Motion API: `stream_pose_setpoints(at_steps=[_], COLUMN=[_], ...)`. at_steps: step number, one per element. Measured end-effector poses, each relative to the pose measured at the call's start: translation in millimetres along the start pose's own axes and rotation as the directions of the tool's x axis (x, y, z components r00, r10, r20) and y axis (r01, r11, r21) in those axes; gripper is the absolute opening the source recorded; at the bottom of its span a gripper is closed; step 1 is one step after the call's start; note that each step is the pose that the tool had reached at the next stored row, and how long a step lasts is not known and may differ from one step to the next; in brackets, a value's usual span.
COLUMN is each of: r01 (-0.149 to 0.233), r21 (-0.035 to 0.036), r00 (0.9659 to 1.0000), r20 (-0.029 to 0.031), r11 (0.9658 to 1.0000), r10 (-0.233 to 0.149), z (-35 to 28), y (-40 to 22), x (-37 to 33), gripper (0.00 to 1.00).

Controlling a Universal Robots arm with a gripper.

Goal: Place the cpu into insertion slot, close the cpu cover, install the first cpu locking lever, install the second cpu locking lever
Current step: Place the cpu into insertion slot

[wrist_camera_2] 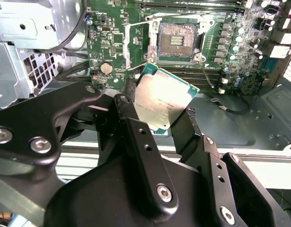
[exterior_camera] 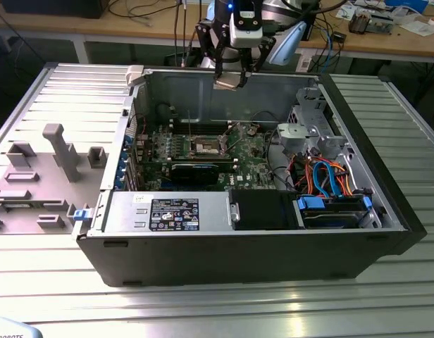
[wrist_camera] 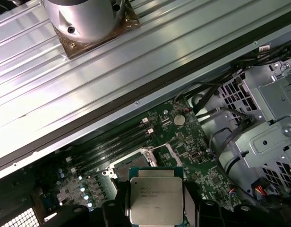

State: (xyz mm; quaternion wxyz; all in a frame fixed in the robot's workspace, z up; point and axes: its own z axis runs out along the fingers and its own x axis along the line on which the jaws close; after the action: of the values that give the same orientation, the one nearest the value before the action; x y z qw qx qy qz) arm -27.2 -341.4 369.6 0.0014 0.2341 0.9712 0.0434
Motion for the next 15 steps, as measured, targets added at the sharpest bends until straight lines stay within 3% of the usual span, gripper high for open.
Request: stream_pose_setpoints(at_steps=[3,15], r01=[-0.002,-0.022], r21=[0.0000,-0.0004], r00=[1.0000,0.9998], r20=[0.0001,0.0018], r11=[1.0000,0.9998], r10=[0.002,0.022], z=[0.4,1.0], y=[-2.2,-2.3], x=[4.2,4.3], gripper=[0.54,0.54])
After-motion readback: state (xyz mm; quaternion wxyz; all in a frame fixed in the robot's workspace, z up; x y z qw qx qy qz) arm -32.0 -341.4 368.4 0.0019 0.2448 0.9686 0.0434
